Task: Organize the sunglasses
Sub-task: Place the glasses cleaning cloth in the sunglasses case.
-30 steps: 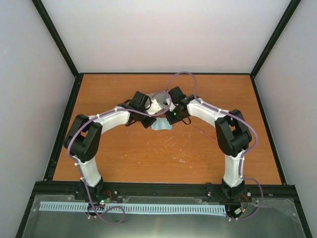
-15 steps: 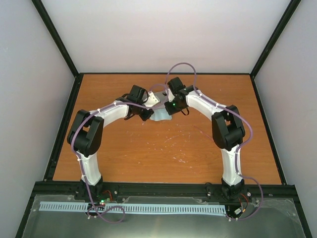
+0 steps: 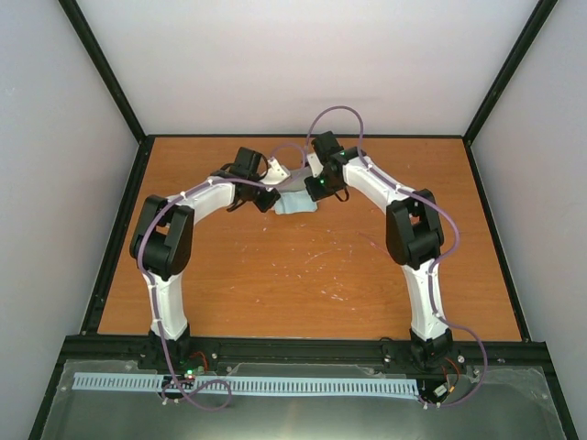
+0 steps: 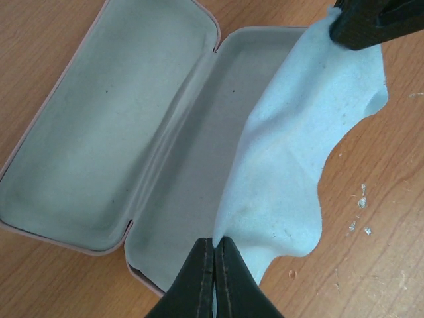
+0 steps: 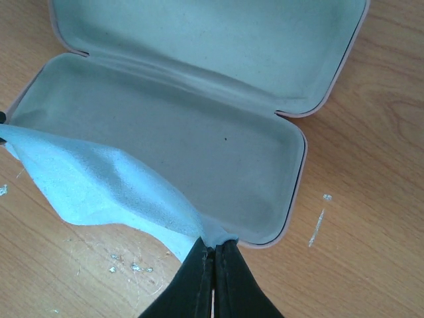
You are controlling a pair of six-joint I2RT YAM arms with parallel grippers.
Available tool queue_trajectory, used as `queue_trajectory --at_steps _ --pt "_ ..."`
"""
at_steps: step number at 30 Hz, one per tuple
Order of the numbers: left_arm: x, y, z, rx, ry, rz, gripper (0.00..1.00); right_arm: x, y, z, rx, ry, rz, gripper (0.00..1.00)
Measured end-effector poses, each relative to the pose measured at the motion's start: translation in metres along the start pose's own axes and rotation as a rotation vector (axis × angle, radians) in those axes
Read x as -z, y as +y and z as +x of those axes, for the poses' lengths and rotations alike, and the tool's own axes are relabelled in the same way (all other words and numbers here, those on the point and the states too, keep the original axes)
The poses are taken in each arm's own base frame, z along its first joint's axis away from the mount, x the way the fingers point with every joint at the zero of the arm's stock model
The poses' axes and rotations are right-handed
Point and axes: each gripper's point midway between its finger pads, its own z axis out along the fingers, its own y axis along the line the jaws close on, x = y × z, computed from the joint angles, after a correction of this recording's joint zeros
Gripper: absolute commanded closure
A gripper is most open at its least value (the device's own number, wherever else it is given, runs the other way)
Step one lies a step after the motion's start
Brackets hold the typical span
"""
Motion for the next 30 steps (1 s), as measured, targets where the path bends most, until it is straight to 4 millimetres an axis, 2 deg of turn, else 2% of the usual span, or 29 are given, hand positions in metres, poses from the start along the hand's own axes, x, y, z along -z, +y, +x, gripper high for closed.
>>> queue_trajectory --at_steps 9,19,30 --pt "-0.012 0.004 -0.003 0.011 -0.013 0.04 1.0 -0.021 -0.001 -0.006 -0.012 0.023 -0.029 0.97" --pt "-0.021 0.016 0.011 0.043 0.001 0.054 1.0 -0.036 -0.003 -0.013 -0.033 0.033 -0.049 0.97" --pt "-0.033 0.01 0.021 0.056 0.018 0.091 1.0 -0.054 -0.006 -0.002 -0.053 0.077 -0.049 0.97"
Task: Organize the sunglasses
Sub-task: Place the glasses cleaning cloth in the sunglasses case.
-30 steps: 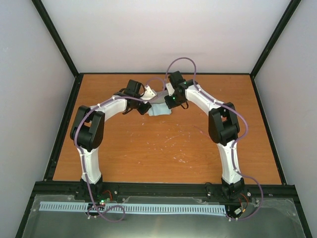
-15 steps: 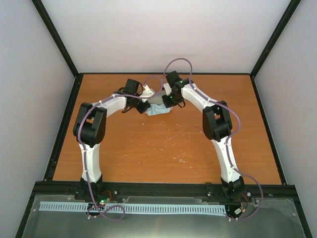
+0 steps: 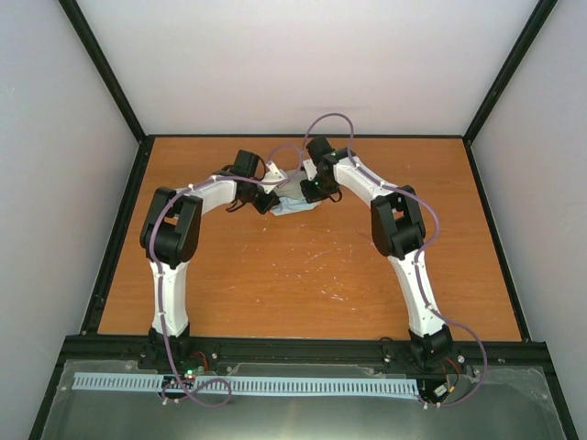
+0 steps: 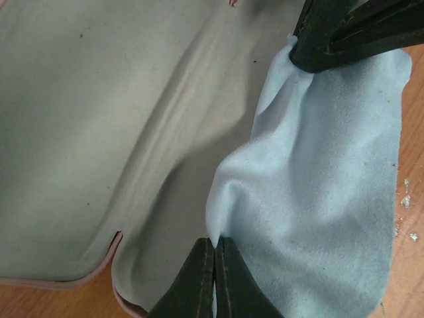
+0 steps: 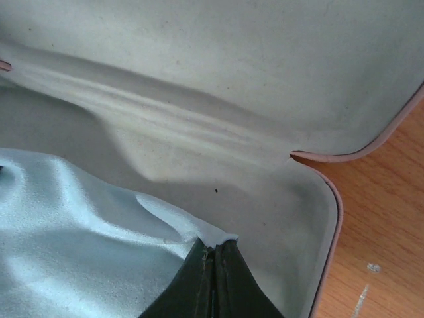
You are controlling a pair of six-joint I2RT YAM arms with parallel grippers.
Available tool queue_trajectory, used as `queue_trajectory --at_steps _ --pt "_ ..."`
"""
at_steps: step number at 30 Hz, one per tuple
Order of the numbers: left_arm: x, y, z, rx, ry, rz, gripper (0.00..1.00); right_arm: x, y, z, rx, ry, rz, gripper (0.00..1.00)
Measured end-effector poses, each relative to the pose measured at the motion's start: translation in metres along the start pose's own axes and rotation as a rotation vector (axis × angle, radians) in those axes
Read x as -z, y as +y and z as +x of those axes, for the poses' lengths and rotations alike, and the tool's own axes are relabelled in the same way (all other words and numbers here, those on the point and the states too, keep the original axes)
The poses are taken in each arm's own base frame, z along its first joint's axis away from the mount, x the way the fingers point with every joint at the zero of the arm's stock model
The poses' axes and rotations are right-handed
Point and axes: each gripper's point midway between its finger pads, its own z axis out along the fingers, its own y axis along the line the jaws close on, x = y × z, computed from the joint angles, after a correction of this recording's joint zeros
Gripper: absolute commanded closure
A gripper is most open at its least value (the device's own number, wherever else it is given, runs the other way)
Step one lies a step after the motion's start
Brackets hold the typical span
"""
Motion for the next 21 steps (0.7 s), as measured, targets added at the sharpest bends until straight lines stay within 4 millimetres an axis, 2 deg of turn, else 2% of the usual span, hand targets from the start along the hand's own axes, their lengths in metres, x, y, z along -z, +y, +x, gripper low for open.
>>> queue_trajectory --at_steps 14,21 --pt "-0.006 0.006 0.002 -0.005 -0.002 -0.02 0.99 -0.001 -0.009 -0.007 -0.023 -0.029 0.047 0.97" --pt "-0.009 0.009 0.005 -0.006 0.004 -0.04 0.99 -0.008 -0.013 -0.009 -0.039 -0.039 0.062 0.97"
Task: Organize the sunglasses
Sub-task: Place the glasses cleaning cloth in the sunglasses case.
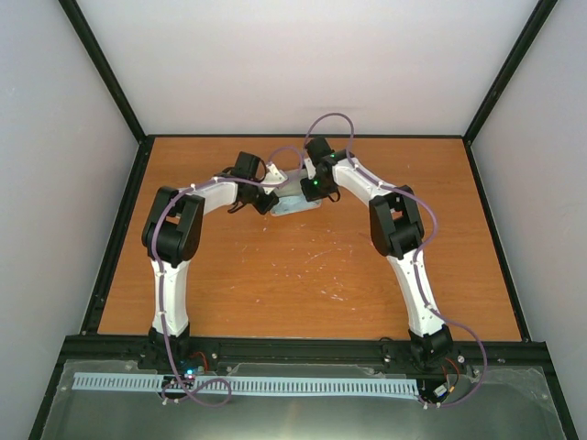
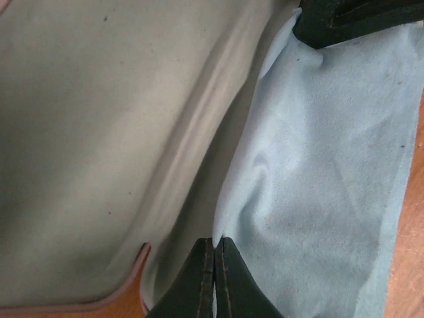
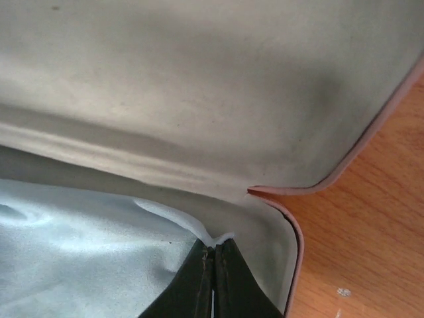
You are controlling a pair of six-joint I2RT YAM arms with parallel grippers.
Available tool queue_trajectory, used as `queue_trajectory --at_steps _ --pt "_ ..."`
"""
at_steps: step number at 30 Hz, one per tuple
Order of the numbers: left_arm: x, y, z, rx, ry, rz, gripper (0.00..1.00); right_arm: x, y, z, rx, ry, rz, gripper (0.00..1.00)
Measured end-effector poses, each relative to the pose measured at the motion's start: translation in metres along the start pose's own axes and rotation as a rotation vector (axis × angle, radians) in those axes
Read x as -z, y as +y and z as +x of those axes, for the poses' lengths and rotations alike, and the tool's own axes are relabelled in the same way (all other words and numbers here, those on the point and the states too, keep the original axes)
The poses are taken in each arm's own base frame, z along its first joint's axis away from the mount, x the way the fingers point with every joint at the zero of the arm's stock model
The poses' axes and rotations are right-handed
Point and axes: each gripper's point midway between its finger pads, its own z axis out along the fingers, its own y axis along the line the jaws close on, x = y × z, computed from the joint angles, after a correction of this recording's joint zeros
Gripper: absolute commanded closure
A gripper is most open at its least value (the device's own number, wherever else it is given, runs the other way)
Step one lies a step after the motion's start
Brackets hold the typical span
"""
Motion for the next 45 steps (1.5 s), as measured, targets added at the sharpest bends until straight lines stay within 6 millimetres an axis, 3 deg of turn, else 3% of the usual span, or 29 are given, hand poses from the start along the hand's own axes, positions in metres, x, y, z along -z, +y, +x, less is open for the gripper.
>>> queue_trajectory --at_steps 9,27,36,42,45 --pt "-0.002 0.003 0.005 -0.001 0.009 -0.024 0.82 -0.008 -0.003 0.003 -0.002 0.005 0.013 0.97" --pt "-0.002 0.011 0.003 -0.011 0.001 -0.065 0.78 -0.008 -0.009 -0.002 -0.033 -0.041 0.054 0.97" --pt "-0.007 0.008 0.005 -0.022 -0.01 -0.074 0.78 -0.009 -0.013 -0.008 -0.054 -0.072 0.09 0.78" --pt "-0.008 0.008 0.004 -0.028 -0.014 -0.084 0.78 -0.005 -0.009 -0.006 -0.053 -0.083 0.081 0.52" --pt "-0.009 0.009 0.003 -0.033 -0.022 -0.092 0.77 0.001 -0.007 -0.002 -0.055 -0.086 0.085 0.49"
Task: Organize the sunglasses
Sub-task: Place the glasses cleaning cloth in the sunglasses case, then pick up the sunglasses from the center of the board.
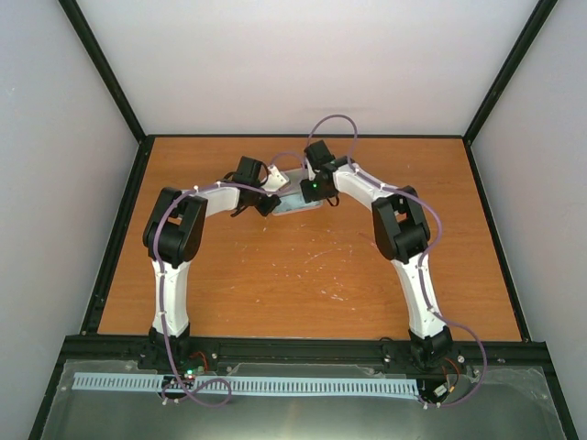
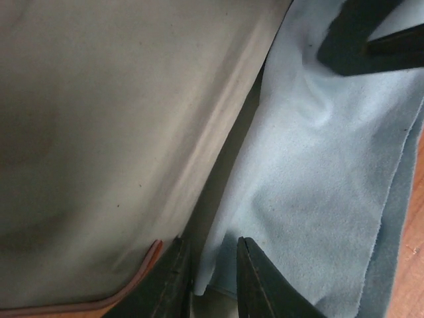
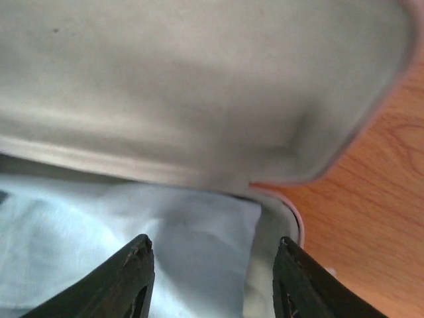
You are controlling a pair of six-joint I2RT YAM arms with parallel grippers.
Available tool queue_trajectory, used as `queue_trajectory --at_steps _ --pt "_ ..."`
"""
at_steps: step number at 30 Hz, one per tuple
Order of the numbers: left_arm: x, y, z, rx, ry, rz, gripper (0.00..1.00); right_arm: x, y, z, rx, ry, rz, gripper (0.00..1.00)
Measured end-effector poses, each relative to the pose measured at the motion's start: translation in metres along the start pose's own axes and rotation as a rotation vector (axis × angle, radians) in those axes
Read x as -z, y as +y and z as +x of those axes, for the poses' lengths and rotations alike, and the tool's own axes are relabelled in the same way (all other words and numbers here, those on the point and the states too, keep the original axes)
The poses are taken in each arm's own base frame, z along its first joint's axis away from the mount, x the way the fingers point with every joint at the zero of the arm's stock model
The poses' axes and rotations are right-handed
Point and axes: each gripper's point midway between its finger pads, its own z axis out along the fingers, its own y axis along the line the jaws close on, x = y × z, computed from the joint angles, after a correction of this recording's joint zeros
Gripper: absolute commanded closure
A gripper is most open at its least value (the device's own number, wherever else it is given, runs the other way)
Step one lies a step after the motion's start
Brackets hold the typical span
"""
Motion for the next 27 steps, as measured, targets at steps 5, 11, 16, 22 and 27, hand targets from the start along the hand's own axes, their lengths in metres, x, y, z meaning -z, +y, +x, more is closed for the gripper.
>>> queue_trajectory --at_steps 5,11,16,22,27 --pt "-0.001 0.0 0.0 -0.004 -0.005 -0.007 0.77 0.033 -0.016 -0.002 -0.023 -0.031 0.071 0.43" --pt "-0.002 0.0 0.0 -0.007 -0.008 -0.012 0.77 0.101 -0.071 -0.007 -0.174 -0.115 0.202 0.42" --pt "-0.002 0.0 0.0 -0.009 -0.012 -0.016 0.77 0.131 -0.14 0.051 -0.433 -0.046 0.339 0.42" --pt "-0.002 0.0 0.0 -0.011 -0.013 -0.019 0.77 0.138 -0.181 0.162 -0.649 0.191 0.468 0.46" --pt "-0.002 0.0 0.0 -0.011 -0.014 -0.019 0.77 0.16 -0.179 0.197 -0.736 0.228 0.504 0.46"
